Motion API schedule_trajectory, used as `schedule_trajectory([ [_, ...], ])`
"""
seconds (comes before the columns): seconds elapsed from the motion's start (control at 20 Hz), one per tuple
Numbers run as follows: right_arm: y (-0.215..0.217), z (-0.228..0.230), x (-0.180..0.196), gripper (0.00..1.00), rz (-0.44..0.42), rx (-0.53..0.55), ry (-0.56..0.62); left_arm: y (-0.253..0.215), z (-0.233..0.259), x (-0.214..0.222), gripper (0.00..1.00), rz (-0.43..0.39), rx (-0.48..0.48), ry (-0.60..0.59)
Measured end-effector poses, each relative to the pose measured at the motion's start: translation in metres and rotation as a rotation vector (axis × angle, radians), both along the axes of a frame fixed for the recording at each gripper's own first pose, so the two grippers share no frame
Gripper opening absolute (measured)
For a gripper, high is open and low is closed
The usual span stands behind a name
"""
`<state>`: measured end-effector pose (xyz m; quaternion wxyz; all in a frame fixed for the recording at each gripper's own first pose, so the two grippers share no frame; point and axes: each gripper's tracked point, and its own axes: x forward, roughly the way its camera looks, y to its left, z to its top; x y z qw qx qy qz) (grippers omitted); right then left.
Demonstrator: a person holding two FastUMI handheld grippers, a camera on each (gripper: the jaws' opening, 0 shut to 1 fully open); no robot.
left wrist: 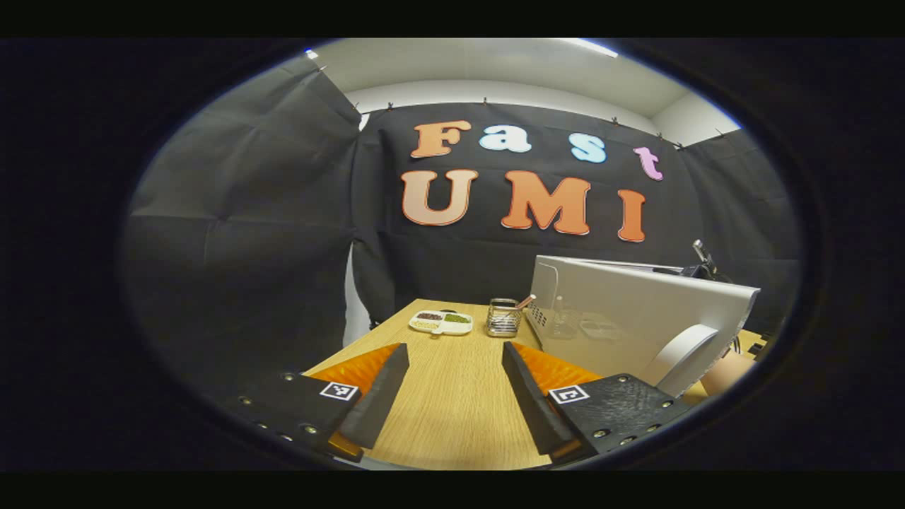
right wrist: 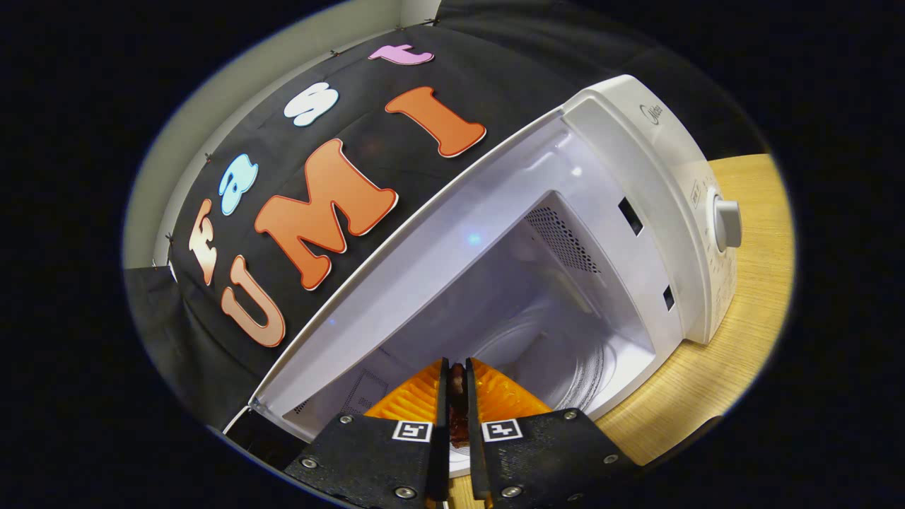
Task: Open the microwave oven with the left hand, put the food in, and close the microwave oven.
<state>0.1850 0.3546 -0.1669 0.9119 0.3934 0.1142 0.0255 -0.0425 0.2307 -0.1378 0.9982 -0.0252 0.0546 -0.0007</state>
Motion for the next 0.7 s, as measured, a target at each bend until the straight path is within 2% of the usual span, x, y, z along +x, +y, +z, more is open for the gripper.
schedule_trajectory([
  [0.1,-0.004,-0.002,0.003,0.12,-0.010,-0.034,0.013,-0.002,-0.001,0.000,0.82,-0.002,-0.004,0.005],
  [0.25,-0.017,-0.011,0.004,0.20,-0.034,-0.146,0.042,-0.003,-0.001,-0.001,0.82,-0.004,0.001,0.005],
  [0.3,-0.022,-0.005,0.002,0.36,-0.035,-0.164,0.030,-0.004,0.000,-0.001,0.82,-0.003,0.003,0.002],
  [0.35,-0.023,0.000,0.002,0.46,-0.041,-0.187,0.019,-0.003,0.002,-0.001,0.82,-0.002,0.003,-0.001],
  [0.4,-0.027,0.005,0.000,0.64,-0.049,-0.223,0.008,-0.005,0.003,-0.002,0.82,-0.001,0.004,-0.004],
  [0.5,-0.033,0.011,-0.005,0.83,-0.046,-0.305,-0.009,-0.005,0.003,-0.003,0.82,-0.001,0.003,-0.007],
  [0.6,-0.037,0.016,-0.016,0.94,-0.024,-0.363,-0.014,-0.007,0.004,-0.004,0.82,0.000,-0.006,-0.009],
  [0.7,-0.044,0.019,-0.026,0.95,-0.001,-0.403,-0.016,-0.008,0.005,-0.006,0.82,0.003,-0.012,-0.014],
])
